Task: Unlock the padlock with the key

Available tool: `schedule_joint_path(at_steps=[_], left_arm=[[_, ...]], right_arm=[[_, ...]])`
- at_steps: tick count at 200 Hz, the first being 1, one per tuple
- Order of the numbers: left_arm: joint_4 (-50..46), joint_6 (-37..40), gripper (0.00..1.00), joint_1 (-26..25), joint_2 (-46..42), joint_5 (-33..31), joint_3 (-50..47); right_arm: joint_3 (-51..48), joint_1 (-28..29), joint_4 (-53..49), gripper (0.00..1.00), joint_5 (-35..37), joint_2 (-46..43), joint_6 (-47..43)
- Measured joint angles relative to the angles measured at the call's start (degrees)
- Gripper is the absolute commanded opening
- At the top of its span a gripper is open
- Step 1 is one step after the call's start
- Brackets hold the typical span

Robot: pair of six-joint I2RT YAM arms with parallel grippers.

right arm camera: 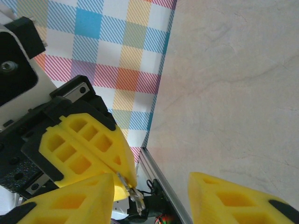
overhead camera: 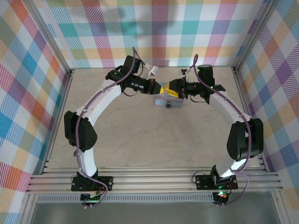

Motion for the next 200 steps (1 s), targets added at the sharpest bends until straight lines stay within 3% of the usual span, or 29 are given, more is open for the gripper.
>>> schedule_joint_path(at_steps=[101,153,200], left_arm=[[-2.38,0.02,0.00,-0.04,1.31,2.64,0.72],[-2.82,0.02,0.00,-0.04,1.33,2.95,0.92],[-2.82,0.00,0.00,-0.04,1.36,2.93,0.92]], right_arm=[[0.31,0.20,-0.26,0.38,-0.94,0.22,-0.26],[1.01,0.63,-0.48,0.18,-1.77,0.35,-0.61],[1.03,0.98,-0.48,0.21,-2.89,0.35,-0.72]])
